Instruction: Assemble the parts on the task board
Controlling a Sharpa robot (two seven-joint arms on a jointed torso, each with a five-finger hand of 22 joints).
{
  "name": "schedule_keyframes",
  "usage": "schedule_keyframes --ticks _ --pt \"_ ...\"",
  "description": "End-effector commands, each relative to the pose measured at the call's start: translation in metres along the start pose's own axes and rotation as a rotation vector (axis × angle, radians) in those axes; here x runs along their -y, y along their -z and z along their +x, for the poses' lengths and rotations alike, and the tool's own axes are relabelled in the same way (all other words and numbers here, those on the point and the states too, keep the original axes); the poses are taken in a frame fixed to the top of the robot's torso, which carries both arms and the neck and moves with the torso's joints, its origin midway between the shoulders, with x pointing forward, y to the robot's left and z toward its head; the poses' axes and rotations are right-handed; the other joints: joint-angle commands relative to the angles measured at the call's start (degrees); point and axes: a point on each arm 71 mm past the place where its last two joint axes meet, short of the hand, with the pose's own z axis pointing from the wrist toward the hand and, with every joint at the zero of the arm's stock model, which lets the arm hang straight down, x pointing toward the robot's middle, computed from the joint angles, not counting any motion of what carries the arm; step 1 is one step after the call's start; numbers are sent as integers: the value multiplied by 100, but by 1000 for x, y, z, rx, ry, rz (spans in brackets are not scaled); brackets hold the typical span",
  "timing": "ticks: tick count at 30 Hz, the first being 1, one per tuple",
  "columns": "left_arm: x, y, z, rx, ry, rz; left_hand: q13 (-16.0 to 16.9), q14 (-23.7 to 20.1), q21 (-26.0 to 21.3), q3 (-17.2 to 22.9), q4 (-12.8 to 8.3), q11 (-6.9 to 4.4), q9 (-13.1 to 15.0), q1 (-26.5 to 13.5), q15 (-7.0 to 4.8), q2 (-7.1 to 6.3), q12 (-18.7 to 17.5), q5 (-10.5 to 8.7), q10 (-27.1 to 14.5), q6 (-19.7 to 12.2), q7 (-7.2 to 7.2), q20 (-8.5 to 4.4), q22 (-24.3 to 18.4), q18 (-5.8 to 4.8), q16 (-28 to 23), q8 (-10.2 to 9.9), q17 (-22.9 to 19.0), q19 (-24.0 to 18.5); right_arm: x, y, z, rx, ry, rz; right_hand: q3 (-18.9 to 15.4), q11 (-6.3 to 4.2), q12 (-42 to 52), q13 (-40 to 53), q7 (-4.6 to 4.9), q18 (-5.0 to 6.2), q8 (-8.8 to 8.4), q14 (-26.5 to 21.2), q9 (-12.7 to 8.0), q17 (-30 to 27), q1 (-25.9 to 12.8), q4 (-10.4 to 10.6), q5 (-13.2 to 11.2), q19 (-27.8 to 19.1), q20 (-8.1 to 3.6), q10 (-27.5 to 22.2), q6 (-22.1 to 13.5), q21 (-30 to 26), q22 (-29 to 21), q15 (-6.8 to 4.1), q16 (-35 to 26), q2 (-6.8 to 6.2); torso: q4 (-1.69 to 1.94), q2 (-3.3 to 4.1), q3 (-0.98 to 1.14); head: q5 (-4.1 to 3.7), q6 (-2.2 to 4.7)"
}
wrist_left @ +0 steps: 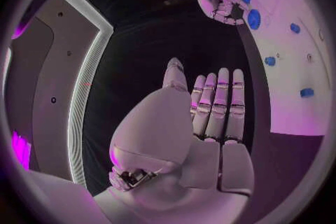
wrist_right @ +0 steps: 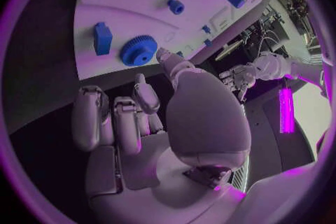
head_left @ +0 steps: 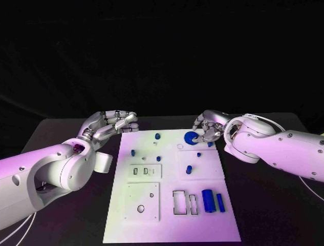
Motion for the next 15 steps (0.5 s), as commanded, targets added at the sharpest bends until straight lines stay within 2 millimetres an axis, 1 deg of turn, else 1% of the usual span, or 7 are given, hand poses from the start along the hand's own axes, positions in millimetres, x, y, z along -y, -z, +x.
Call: schedule_keyframes --ticks 1,5,12,15 --pt "2 -1 2 -19 10 9 -8 -40 -21 -26 6 2 6 7 16 65 -27 -20 -31 -21 74 -1 -4 64 -29 -37 6 30 0 -2 5 -38 6 13 37 3 352 345 9 -100 42 583 6 1392 65 36 25 63 5 183 3 46 347 -20 39 7 3 1 -2 -3 -13" --pt "2 -1 2 -19 10 9 -8 -40 -21 -26 6 2 6 7 16 65 -27 -20 -31 -21 74 -1 -4 64 -29 -37 6 30 -1 -4 8 -38 8 16 94 9 681 676 12 -115 53 599 2 1467 54 65 60 105 11 377 19 96 415 -13 58 5 -2 3 3 3 -21" --pt "2 -1 2 -19 10 8 -8 -40 -21 -26 6 2 6 7 16 65 -27 -20 -31 -21 74 -1 -4 64 -29 -37 6 30 -1 -9 12 -34 14 25 182 12 896 895 14 -137 64 607 -5 1503 68 72 102 164 15 510 44 170 503 -9 68 18 6 4 7 14 -33" --pt "2 -1 2 -17 9 8 -6 -39 -30 -42 1 -4 15 11 13 79 -22 -32 -42 -23 66 0 -13 66 -39 -39 18 33 0 -10 13 -34 15 28 217 14 1035 1043 15 -148 69 607 -11 1503 20 109 143 192 17 616 62 205 546 -6 68 23 2 3 8 35 -42"
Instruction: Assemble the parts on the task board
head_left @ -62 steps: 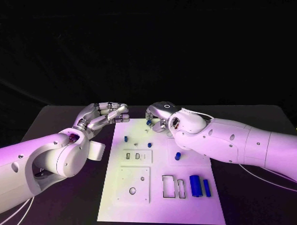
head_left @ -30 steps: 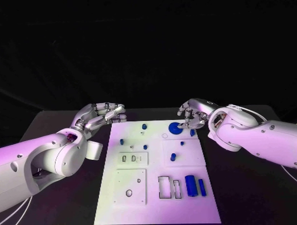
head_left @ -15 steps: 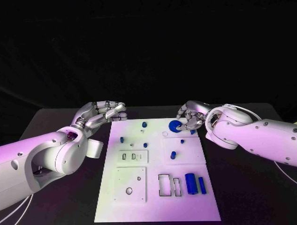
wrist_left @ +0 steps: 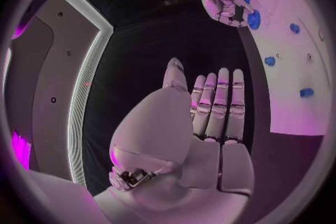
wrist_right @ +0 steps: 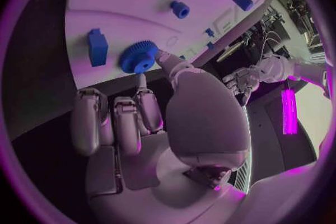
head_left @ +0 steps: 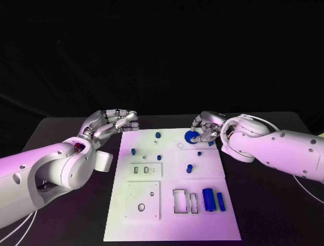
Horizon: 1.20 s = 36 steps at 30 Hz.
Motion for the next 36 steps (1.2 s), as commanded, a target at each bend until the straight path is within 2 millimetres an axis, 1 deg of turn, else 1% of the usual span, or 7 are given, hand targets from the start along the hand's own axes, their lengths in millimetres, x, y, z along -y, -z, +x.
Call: schedule_keyframes --ticks 1,6,11,20,29,34,36 --pt "2 -1 2 -16 8 9 -6 -39 -30 -42 1 -4 13 -7 14 61 -22 -32 -43 -23 66 0 -10 65 -39 -39 15 33 2 -1 3 -14 13 13 43 0 82 326 -6 -63 22 607 -18 1504 -10 18 40 56 -2 71 42 33 552 -6 38 1 -4 1 5 27 -11" --pt "2 0 1 -14 8 9 -6 -39 -30 -42 1 -4 13 -7 14 61 -22 -32 -43 -23 66 0 -10 65 -39 -39 15 33 2 -2 4 -14 12 18 104 -1 152 399 -8 -73 29 607 -24 1504 -22 41 88 81 -1 120 66 65 592 -6 38 34 -15 3 7 39 -32" --pt "2 -1 2 -17 9 9 -6 -39 -30 -42 1 -4 13 -7 14 61 -22 -32 -43 -23 66 0 -10 65 -39 -39 15 33 4 -3 4 -13 14 24 169 -5 178 424 -11 -76 34 607 -29 1504 -3 41 91 90 -2 134 92 77 609 -8 38 60 -7 6 9 38 -54" --pt "1 -1 1 -16 8 8 -6 -39 -30 -42 1 -4 13 -7 14 61 -22 -32 -43 -23 66 0 -10 65 -39 -39 15 33 3 -5 7 -17 63 15 239 -3 207 454 -8 -79 24 607 -43 1504 50 -9 55 98 -2 146 92 88 627 -7 38 14 -6 6 9 41 -65" --pt "1 -1 1 -16 8 7 -6 -39 -30 -42 1 -4 13 -7 14 61 -22 -32 -43 -23 66 0 -10 65 -39 -39 15 33 2 -5 10 -28 86 8 302 -4 230 480 -11 -79 38 607 -44 1504 75 -29 62 97 -1 160 132 88 632 -6 38 19 -12 6 10 46 -76" --pt "1 -1 1 -16 8 7 -4 -37 -38 -59 -3 -5 21 -5 13 76 -19 -37 -54 -28 65 0 -19 67 -49 -44 28 37 -1 -5 11 -7 81 -5 499 -60 376 644 -81 -89 147 607 -23 1504 54 -32 145 125 -28 300 411 124 683 -46 38 66 -13 6 9 47 -74" --pt "1 -1 1 -16 8 7 -4 -37 -38 -59 -3 -5 21 -5 13 76 -19 -37 -54 -28 65 0 -19 67 -49 -44 28 37 -3 -4 10 15 82 -13 614 -109 452 734 -136 -100 213 607 3 1504 56 -47 234 154 -61 379 569 160 726 -87 38 109 -10 5 9 48 -73"
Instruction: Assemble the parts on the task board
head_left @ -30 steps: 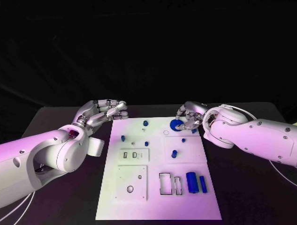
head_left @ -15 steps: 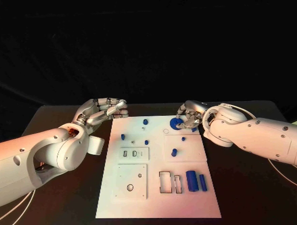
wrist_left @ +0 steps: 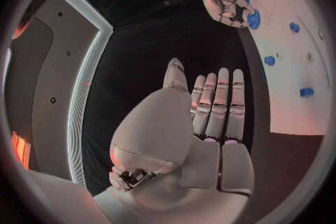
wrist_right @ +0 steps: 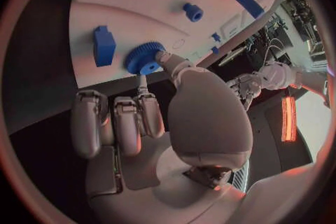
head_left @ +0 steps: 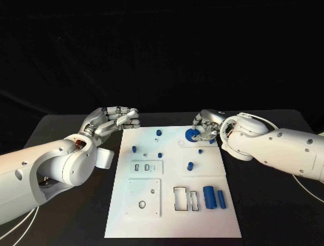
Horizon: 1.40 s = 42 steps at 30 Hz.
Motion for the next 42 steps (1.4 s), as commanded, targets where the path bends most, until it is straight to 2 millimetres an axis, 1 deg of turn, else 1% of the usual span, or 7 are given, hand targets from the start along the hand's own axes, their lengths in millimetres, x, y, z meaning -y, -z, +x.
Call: schedule_keyframes --ticks 1,4,10,18,22,26,42 --pt "2 -1 2 -18 9 8 -4 -37 -39 -22 1 -5 5 4 13 47 -19 -37 -54 -28 65 0 -5 66 -11 -14 5 37 -3 2 4 17 28 -12 151 -47 79 768 -82 -105 103 601 60 1507 19 -19 114 48 -41 92 201 44 746 -75 21 92 3 0 -2 1 3" --pt "1 -1 2 -17 9 7 -4 -37 -39 -22 1 -5 5 4 13 47 -19 -37 -54 -28 65 0 -5 66 -11 -14 5 37 -6 3 2 65 43 -26 262 -84 96 791 -123 -109 137 601 79 1507 10 -38 178 59 -73 113 297 56 765 -109 21 138 4 0 -2 1 8" --pt "1 -1 1 -14 8 6 -4 -37 -39 -22 1 -5 5 4 13 47 -19 -37 -54 -28 65 0 -5 66 -11 -14 5 37 -18 7 -3 165 88 -75 338 -112 145 853 -153 -122 156 601 93 1507 -11 -59 217 92 -98 168 366 98 811 -134 21 153 1 1 2 1 29" --pt "0 -1 -1 -9 5 5 -4 -37 -39 -22 1 -5 5 4 13 47 -19 -37 -54 -28 65 0 -5 66 -11 -14 5 37 -47 16 -5 241 129 -180 369 -126 188 906 -168 -148 160 601 99 1507 -25 -75 217 155 -111 215 398 177 891 -147 21 145 1 -3 0 8 37" --pt "0 -2 -1 -9 5 5 -4 -37 -39 -22 1 -5 5 4 13 47 -19 -37 -54 -28 65 0 -5 66 -11 -14 5 37 -69 17 -1 238 142 -234 378 -128 183 900 -167 -148 148 601 97 1507 -43 -82 195 155 -118 211 392 177 892 -152 21 127 6 8 6 21 32" --pt "0 -2 -1 -11 6 5 -4 -37 -39 -22 1 -5 5 4 13 47 -19 -37 -54 -28 65 0 -5 66 -11 -14 5 37 -85 13 5 233 155 -266 383 -128 178 895 -165 -147 140 601 95 1507 -50 -84 184 152 -120 208 386 173 890 -153 21 120 10 6 -4 26 31" --pt "0 -3 2 -16 8 5 -4 -37 -39 -22 1 -5 5 4 13 47 -19 -37 -54 -28 65 0 -5 66 -11 -14 5 37 -117 -5 33 183 169 -305 410 -120 170 887 -152 -143 99 601 82 1507 -78 -92 162 142 -125 200 347 159 880 -152 21 103 13 15 -5 54 12"
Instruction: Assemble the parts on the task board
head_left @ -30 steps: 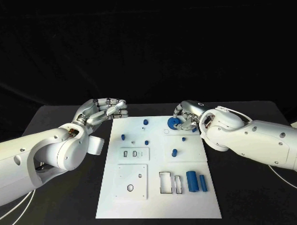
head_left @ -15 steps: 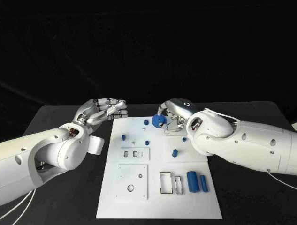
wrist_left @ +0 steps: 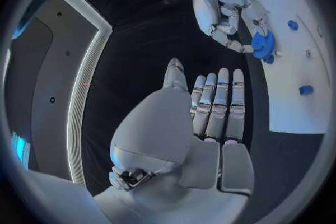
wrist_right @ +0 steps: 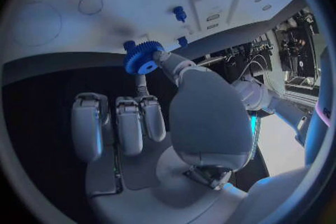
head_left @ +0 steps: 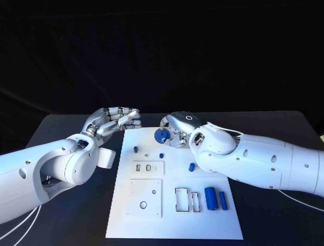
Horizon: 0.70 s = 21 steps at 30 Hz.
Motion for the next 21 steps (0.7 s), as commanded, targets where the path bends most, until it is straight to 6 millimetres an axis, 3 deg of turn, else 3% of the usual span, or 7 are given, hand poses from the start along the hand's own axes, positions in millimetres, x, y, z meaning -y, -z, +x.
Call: schedule_keyframes --ticks 1,5,21 --pt "2 -1 3 -19 10 8 -4 -37 -39 -20 5 -5 7 8 13 43 -19 -38 -54 -28 65 0 -6 67 -11 -14 7 37 -3 -3 7 -15 25 -7 57 -26 7 885 -185 -53 35 607 80 1509 -47 3 -30 85 -28 106 209 -9 875 -36 23 0 -1 -1 3 6 -17" --pt "1 -1 3 -19 10 7 -4 -37 -39 -20 5 -5 7 8 13 43 -19 -38 -54 -28 65 0 -6 67 -11 -14 7 37 -5 -7 15 -33 27 -2 67 -19 8 886 -176 -53 14 607 72 1509 -63 0 -45 82 -26 107 188 -12 873 -32 23 -11 20 4 1 -4 -22" --pt "1 -1 1 -12 17 1 -2 -35 -50 -47 -1 -5 21 11 13 62 -16 -43 -67 -36 65 1 -18 67 -27 -21 26 43 -9 -12 25 -49 28 5 78 -1 -19 857 -156 -53 -28 607 60 1509 -109 -8 -102 80 -18 80 162 -17 875 -17 23 -46 27 9 7 17 -31"
